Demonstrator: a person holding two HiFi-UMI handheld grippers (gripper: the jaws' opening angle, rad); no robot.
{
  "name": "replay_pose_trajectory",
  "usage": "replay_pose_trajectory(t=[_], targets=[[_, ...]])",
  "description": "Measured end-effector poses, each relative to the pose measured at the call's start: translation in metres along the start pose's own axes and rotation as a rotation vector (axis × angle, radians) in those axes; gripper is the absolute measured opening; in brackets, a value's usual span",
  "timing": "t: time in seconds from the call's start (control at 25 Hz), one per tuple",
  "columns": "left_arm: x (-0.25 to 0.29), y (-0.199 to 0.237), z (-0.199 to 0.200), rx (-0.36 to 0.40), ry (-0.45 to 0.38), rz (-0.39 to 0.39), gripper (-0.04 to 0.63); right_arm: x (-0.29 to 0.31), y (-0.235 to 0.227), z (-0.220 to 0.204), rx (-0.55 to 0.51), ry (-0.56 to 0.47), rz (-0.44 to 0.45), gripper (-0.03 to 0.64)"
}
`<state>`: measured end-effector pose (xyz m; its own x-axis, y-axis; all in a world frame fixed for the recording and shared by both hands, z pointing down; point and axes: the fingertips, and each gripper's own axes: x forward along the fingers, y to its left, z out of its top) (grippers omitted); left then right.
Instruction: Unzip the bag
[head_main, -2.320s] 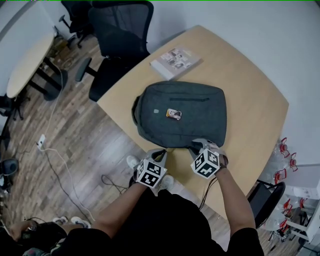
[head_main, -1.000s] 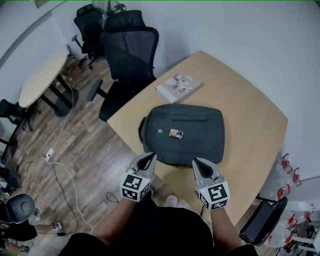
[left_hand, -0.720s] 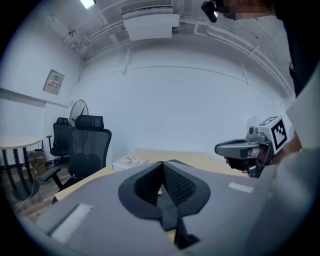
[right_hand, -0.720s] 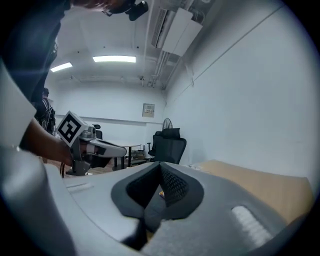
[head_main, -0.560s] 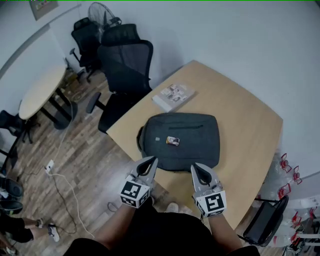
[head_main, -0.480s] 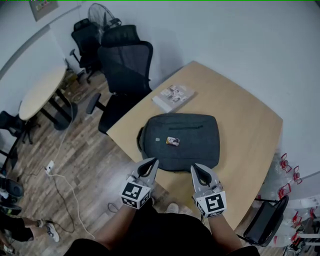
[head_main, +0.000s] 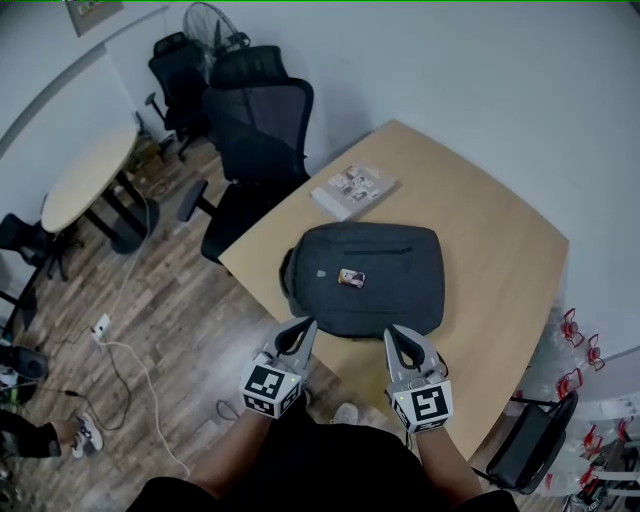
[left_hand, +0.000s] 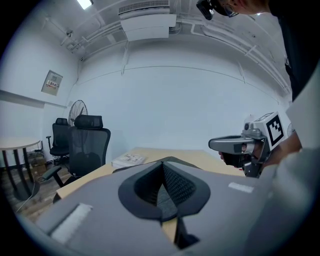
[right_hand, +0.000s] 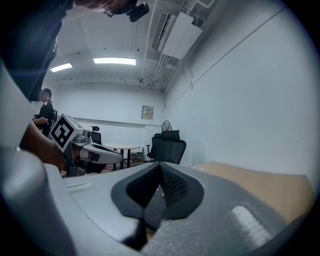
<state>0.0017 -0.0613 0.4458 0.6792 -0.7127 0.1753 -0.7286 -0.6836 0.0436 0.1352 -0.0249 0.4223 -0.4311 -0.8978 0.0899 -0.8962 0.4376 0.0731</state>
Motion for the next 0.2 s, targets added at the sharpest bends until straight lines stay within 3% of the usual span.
replay_pose_trajectory(t=[0.2], targets=[[-0.0053, 0.0038, -0.0054, -0.004, 0.009, 0.013, 0.018, 0.0037, 0.0022, -0.0020, 0.001, 0.002, -0.004, 0.002]])
